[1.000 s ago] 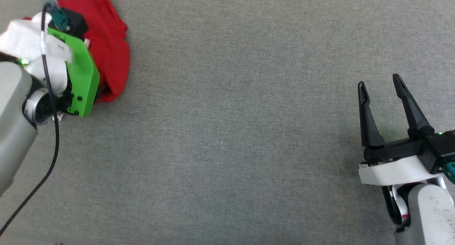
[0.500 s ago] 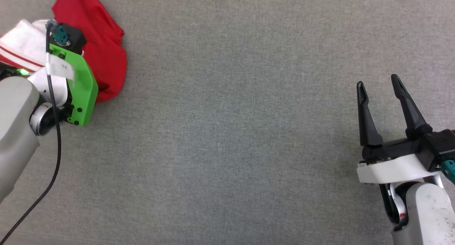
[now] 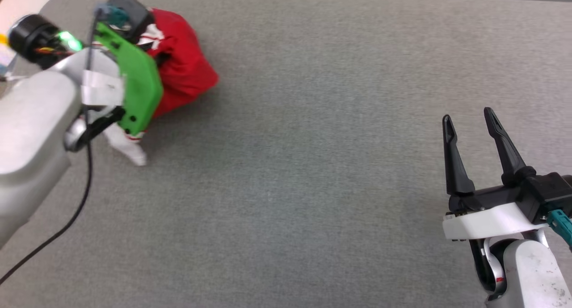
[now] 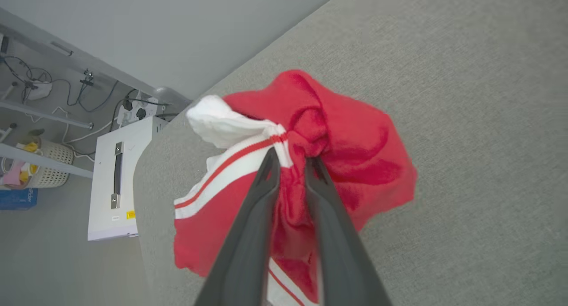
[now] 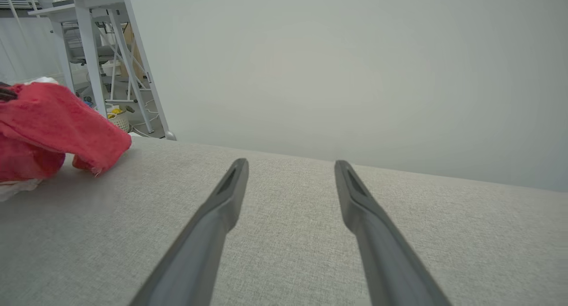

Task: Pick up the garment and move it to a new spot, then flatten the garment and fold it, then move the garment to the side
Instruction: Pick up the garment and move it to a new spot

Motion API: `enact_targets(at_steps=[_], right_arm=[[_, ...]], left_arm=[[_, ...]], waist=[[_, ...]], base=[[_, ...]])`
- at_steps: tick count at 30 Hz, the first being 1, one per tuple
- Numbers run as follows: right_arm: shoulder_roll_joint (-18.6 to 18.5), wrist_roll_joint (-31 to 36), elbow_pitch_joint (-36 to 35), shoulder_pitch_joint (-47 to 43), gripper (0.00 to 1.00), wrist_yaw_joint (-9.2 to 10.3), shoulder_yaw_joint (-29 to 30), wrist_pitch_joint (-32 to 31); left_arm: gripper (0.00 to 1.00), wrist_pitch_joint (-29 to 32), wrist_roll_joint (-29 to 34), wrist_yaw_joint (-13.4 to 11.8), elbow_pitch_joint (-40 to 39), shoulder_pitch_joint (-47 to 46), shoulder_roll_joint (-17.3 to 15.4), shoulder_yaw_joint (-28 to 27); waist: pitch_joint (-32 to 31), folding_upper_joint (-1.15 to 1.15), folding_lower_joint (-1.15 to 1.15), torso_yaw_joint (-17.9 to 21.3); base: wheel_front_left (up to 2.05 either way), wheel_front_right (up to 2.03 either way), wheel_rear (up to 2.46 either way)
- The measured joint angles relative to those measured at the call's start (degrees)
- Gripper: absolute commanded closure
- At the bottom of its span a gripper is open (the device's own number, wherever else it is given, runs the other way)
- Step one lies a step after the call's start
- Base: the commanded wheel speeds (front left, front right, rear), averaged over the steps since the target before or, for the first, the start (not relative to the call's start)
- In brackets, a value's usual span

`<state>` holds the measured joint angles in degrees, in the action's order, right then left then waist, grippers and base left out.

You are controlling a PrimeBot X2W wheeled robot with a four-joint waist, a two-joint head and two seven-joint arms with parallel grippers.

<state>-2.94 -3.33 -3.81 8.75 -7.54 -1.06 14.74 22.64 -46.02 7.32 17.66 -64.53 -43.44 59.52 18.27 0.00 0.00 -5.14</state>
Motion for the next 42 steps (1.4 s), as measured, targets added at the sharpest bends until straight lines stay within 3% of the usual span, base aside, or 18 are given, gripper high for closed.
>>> enact_targets(at_steps=[10, 20, 25, 31, 38, 39, 40, 42], right_arm=[[0.1, -3.1, -0.4, -0.2, 0.00, 0.00, 1.4, 0.0], [0.1, -5.2, -0.9, -0.1, 0.00, 0.00, 5.3, 0.0], [0.1, -6.0, -0.9, 0.0, 0.00, 0.00, 7.6, 0.0], [0.1, -6.1, -0.7, 1.2, 0.00, 0.00, 7.9, 0.0], [0.1, -5.9, 0.0, 1.9, 0.00, 0.00, 8.0, 0.0], [0.1, -5.8, 0.1, 1.9, 0.00, 0.00, 8.1, 0.0], [0.1, -5.7, 0.1, 1.9, 0.00, 0.00, 8.3, 0.0], [0.1, -5.4, 0.4, 1.6, 0.00, 0.00, 8.5, 0.0]], left_arm=[[1.00, -4.5, 5.8, 0.0, -2.8, -4.2, 11.1, 6.5], [1.00, -13.4, 11.6, 0.0, 4.9, -7.3, 29.3, 13.3], [1.00, -15.4, 14.5, 0.0, 8.9, -5.1, 36.1, 13.6], [1.00, -11.2, 21.4, 0.0, 9.9, 5.6, 39.0, 13.9], [1.00, -13.9, 22.2, 0.0, 11.1, 7.4, 39.7, 13.9], [0.74, -15.1, 22.0, 0.0, 11.5, 7.2, 39.8, 13.9], [0.00, -16.9, 21.9, 0.0, 11.9, 6.9, 39.8, 14.0], [0.00, -20.9, 21.0, 0.0, 12.8, 6.0, 39.9, 13.9]], waist=[[-0.5, 0.00, 0.00, 7.2], [2.6, 0.00, 0.00, 13.7], [5.3, 0.00, 0.00, 15.0], [8.3, 0.00, 0.00, 15.8], [8.9, 0.00, 0.00, 15.8], [8.6, 0.00, 0.00, 15.7], [8.2, 0.00, 0.00, 15.5], [7.3, 0.00, 0.00, 15.1]], base=[[0.00, 0.00, 0.00], [0.00, 0.00, 0.00], [0.00, 0.00, 0.00], [0.00, 0.00, 0.00], [0.00, 0.00, 0.00], [0.00, 0.00, 0.00], [0.00, 0.00, 0.00], [0.00, 0.00, 0.00]])
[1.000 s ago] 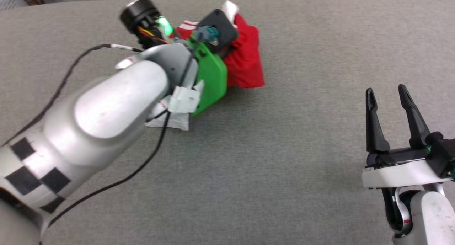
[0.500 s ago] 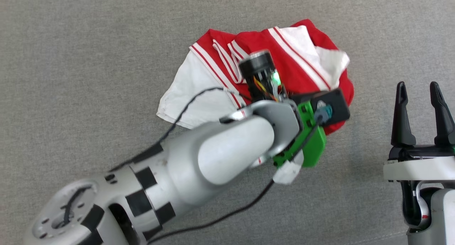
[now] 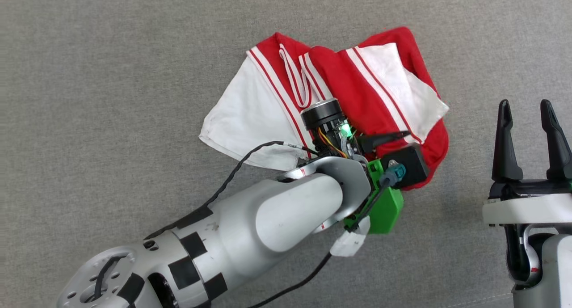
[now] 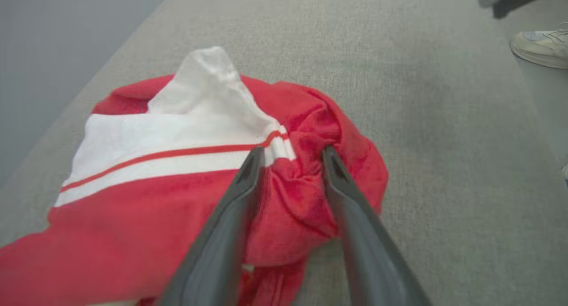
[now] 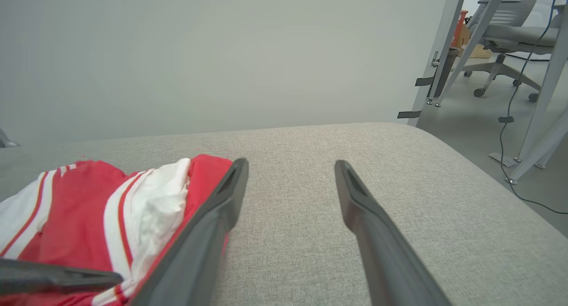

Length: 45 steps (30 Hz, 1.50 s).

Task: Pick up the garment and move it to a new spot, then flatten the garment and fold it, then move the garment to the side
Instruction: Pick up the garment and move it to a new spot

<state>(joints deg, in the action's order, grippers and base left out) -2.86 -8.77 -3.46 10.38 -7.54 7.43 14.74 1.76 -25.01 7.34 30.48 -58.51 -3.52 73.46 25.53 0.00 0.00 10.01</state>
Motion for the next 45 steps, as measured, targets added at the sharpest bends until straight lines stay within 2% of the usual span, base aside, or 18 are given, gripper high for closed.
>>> enact_targets(at_steps=[4, 6, 11, 14, 20, 29, 34, 39, 41, 45], right_arm=[[0.0, 0.5, 0.5, -2.1, 0.00, 0.00, 0.5, 0.0], [0.0, 0.6, 0.6, -3.2, 0.00, 0.00, 0.6, 0.0], [0.0, 1.5, 0.6, -5.7, 0.00, 0.00, 0.8, 0.0], [0.0, 2.0, 0.4, -6.8, 0.00, 0.00, 0.9, 0.0], [0.0, 2.7, 0.0, -8.6, 0.00, 0.00, 0.9, 0.0], [0.0, 3.1, -0.3, -10.7, 0.00, 0.00, -0.1, 0.0], [0.0, 3.4, -0.3, -12.1, 0.00, 0.00, -0.9, 0.0], [0.0, 3.5, -0.2, -13.2, 0.00, 0.00, -1.8, 0.0], [0.0, 3.4, -0.1, -13.8, 0.00, 0.00, -2.3, 0.0], [0.0, 3.2, 0.6, -14.9, 0.00, 0.00, -3.4, 0.0]], left_arm=[[0.00, -7.4, -3.0, -0.1, 0.6, -0.5, 0.3, -1.2], [0.00, -10.5, -3.5, -1.0, 0.5, -0.4, 0.3, -2.3], [0.00, -15.2, -5.0, -6.6, -0.2, 2.0, 0.1, -6.7], [0.00, -16.0, -5.5, -10.1, -1.5, 4.8, -2.1, -10.3], [0.00, -16.4, -5.0, -17.0, -7.8, 12.3, -9.0, -20.4], [0.00, -16.4, -1.5, -23.6, -16.4, 28.8, -16.5, -36.9], [0.00, -16.4, -0.2, -24.9, -19.6, 38.9, -17.6, -44.5], [0.00, -16.4, 2.5, -24.7, -22.4, 47.4, -17.4, -50.5], [0.00, -16.4, 3.1, -24.0, -23.6, 50.1, -16.7, -52.7], [0.00, -16.4, 5.7, -21.1, -24.9, 54.8, -14.4, -56.3]], waist=[[-2.8, 0.00, 0.00, -1.1], [-4.3, 0.00, 0.00, -1.7], [-8.7, 0.00, 0.00, -3.6], [-10.9, 0.00, 0.00, -4.9], [-14.8, 0.00, 0.00, -7.8], [-19.2, 0.00, 0.00, -11.2], [-21.3, 0.00, 0.00, -12.2], [-23.1, 0.00, 0.00, -12.7], [-23.6, 0.00, 0.00, -12.8], [-24.6, 0.00, 0.00, -13.0]], base=[[0.00, 0.00, 0.00], [0.00, 0.00, 0.00], [0.00, 0.00, 0.00], [0.00, 0.00, 0.00], [0.00, 0.00, 0.00], [0.00, 0.00, 0.00], [0.00, 0.00, 0.00], [0.00, 0.00, 0.00], [0.00, 0.00, 0.00], [0.00, 0.00, 0.00]])
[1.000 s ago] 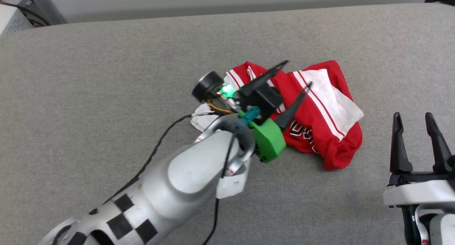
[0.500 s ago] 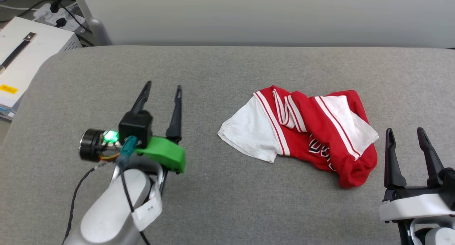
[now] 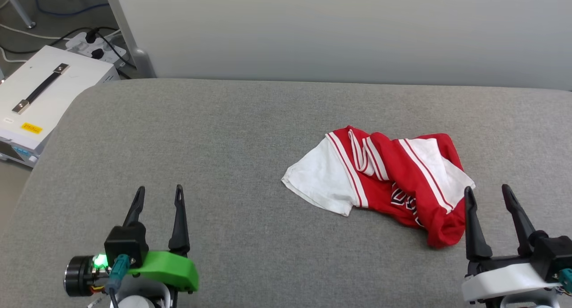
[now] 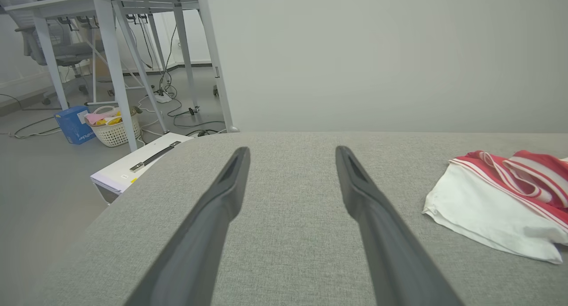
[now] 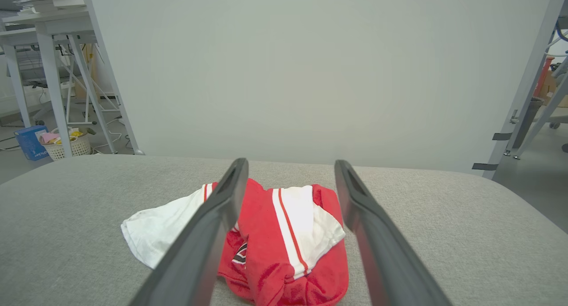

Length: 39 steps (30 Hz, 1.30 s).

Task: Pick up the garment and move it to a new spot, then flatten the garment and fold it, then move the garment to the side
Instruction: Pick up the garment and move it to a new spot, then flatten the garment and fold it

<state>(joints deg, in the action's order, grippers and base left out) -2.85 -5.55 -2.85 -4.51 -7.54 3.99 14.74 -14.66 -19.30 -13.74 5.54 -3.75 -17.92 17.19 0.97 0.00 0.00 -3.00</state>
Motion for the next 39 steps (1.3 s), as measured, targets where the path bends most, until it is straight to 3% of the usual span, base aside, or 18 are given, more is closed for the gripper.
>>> enact_targets(at_steps=[17, 39], right_arm=[[0.0, -0.8, 4.1, -2.7, 0.00, 0.00, -3.2, 0.0], [0.0, 0.1, 3.6, -1.9, 0.00, 0.00, -1.4, 0.0]], left_arm=[[0.00, 0.0, 7.4, 8.5, 1.7, 6.5, 7.7, -8.4], [0.00, 0.0, 12.7, 13.6, 3.8, 6.7, 11.8, -14.2]], waist=[[-1.5, 0.00, 0.00, -0.4], [-1.4, 0.00, 0.00, -0.4]], base=[[0.00, 0.00, 0.00], [0.00, 0.00, 0.00]])
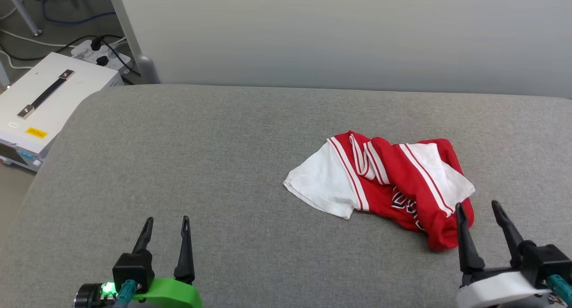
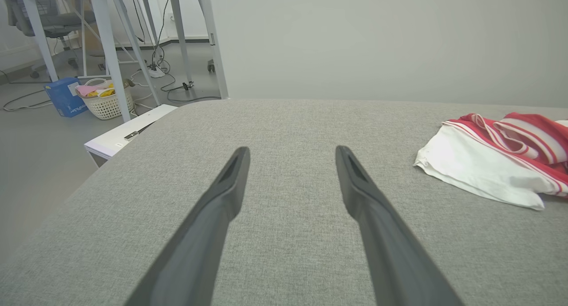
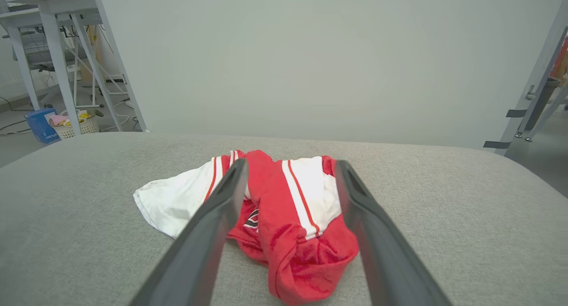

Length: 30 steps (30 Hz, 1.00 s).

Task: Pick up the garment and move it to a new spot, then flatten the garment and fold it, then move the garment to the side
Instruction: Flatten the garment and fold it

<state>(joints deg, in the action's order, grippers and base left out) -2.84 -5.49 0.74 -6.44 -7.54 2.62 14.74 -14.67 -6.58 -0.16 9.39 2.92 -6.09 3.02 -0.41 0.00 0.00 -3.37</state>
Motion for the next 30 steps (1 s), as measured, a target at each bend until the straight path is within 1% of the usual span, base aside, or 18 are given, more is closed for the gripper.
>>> enact_targets(at_steps=[3, 5, 8, 11, 13, 15, 16, 18, 20, 21, 25, 28, 29, 30], right_arm=[[-0.1, 0.8, -1.2, 3.2, 0.00, 0.00, 1.5, 0.0], [-1.0, 1.0, -1.9, 5.8, 0.00, 0.00, 1.9, 0.0], [-4.6, 1.2, -2.4, 11.4, 0.00, 0.00, 2.1, 0.0], [-9.4, 0.7, -1.2, 17.0, 0.00, 0.00, 0.5, 0.0], [-12.7, -0.5, 0.7, 21.5, 0.00, 0.00, -1.2, 0.0], [-16.0, -2.1, 4.1, 25.3, 0.00, 0.00, -4.5, 0.1], [-18.1, -3.4, 6.4, 27.2, 0.00, 0.00, -7.1, -0.1], [-21.6, -6.3, 10.0, 30.7, 0.00, 0.00, -12.1, -2.9], [-25.4, -10.3, 12.2, 35.0, 0.00, 0.00, -18.0, -8.0], [-26.7, -12.0, 12.8, 36.7, 0.00, 0.00, -20.4, -10.5], [-33.0, -21.6, 13.2, 43.4, 0.00, 0.00, -31.2, -23.4], [-37.5, -28.8, 13.2, 47.5, 0.00, 0.00, -38.4, -34.4], [-41.0, -35.1, 13.5, 51.9, 0.00, 0.00, -44.0, -44.6], [-41.4, -36.3, 13.7, 52.9, 0.00, 0.00, -45.1, -46.6]], left_arm=[[0.00, 0.0, 0.4, 0.4, 0.0, 0.0, 0.4, -0.4], [0.00, 0.0, 0.7, 0.4, -0.1, -0.1, 0.6, -0.5], [0.00, 0.0, 1.1, 0.5, -0.3, -0.4, 1.0, -0.7], [0.00, 0.0, 1.2, 0.8, -0.6, -1.2, 1.4, -0.8], [0.00, 0.0, 1.2, 0.9, -0.8, -2.0, 1.6, -0.9], [0.00, 0.0, 1.4, 0.9, -1.0, -2.7, 1.9, -1.1], [0.00, 0.0, 1.4, 0.9, -1.0, -3.0, 2.0, -1.2], [0.00, 0.0, 1.5, 0.9, -1.1, -3.6, 2.2, -1.2], [0.00, 0.0, 1.5, 0.9, -1.3, -4.3, 2.3, -1.2], [0.00, 0.0, 1.5, 0.9, -1.4, -4.6, 2.4, -1.2], [0.00, 0.0, 1.5, 0.9, -2.1, -6.0, 2.6, -0.7], [0.00, 0.0, 1.5, 1.0, -2.6, -7.6, 2.7, -0.1], [0.00, 0.0, 1.5, 0.9, -3.0, -9.6, 2.9, 0.5], [0.00, 0.0, 1.5, 0.9, -3.2, -10.1, 2.9, 0.6]], waist=[[0.6, 0.00, 0.00, 0.0], [1.1, 0.00, 0.00, -0.1], [2.2, 0.00, 0.00, -0.2], [3.6, 0.00, 0.00, -0.5], [4.7, 0.00, 0.00, -0.7], [5.7, 0.00, 0.00, -0.9], [6.2, 0.00, 0.00, -1.0], [7.2, 0.00, 0.00, -1.2], [8.2, 0.00, 0.00, -1.4], [8.7, 0.00, 0.00, -1.5], [10.9, 0.00, 0.00, -1.9], [12.8, 0.00, 0.00, -2.4], [15.0, 0.00, 0.00, -3.1], [15.6, 0.00, 0.00, -3.4]], base=[[0.00, 0.00, 0.00], [0.00, 0.00, 0.00], [0.00, 0.00, 0.00], [0.00, 0.00, 0.00], [0.00, 0.00, 0.00], [0.00, 0.00, 0.00], [0.00, 0.00, 0.00], [0.00, 0.00, 0.00], [0.00, 0.00, 0.00], [0.00, 0.00, 0.00], [0.00, 0.00, 0.00], [0.00, 0.00, 0.00], [0.00, 0.00, 0.00], [0.00, 0.00, 0.00]])
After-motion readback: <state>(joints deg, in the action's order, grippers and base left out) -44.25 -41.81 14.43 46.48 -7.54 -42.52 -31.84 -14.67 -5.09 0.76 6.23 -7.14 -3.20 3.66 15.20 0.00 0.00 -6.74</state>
